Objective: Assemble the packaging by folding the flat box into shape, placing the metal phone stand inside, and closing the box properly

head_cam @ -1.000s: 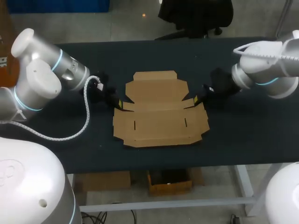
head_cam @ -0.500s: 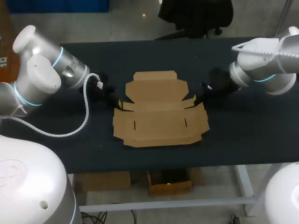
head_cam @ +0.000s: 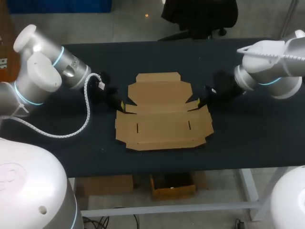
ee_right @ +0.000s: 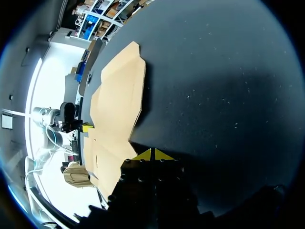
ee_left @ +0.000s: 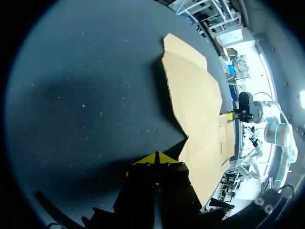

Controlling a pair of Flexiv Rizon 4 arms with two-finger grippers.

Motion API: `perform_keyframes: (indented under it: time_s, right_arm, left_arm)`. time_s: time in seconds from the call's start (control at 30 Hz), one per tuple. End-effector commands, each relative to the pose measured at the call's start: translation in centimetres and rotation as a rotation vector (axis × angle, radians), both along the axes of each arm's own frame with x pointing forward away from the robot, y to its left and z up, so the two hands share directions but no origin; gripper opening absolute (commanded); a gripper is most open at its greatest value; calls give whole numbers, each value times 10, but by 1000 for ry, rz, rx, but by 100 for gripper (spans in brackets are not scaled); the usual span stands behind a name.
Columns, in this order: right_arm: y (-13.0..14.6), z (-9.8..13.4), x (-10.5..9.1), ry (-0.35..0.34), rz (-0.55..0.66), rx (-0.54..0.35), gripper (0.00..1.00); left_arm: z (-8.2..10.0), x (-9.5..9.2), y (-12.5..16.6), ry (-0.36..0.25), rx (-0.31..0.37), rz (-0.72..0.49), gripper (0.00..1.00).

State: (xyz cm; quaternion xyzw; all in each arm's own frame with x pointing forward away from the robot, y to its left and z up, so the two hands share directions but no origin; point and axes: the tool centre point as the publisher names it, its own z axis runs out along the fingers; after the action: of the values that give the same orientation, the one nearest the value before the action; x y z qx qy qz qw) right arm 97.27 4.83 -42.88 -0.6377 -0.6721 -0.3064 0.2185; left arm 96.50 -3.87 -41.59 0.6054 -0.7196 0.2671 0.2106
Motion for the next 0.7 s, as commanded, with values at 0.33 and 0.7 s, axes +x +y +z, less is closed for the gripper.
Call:
perform_keyframes:
  time_s: [0.33,0.7]
  right_arm:
    - [2,-4,2,-1,-3,27,0]
    - [7,-3,3,-2,-24,26,0]
  left_arm:
    - [-4,1,-6,-5,-9,-10,0]
    - [-2,1,-10,-14,-10,-17,0]
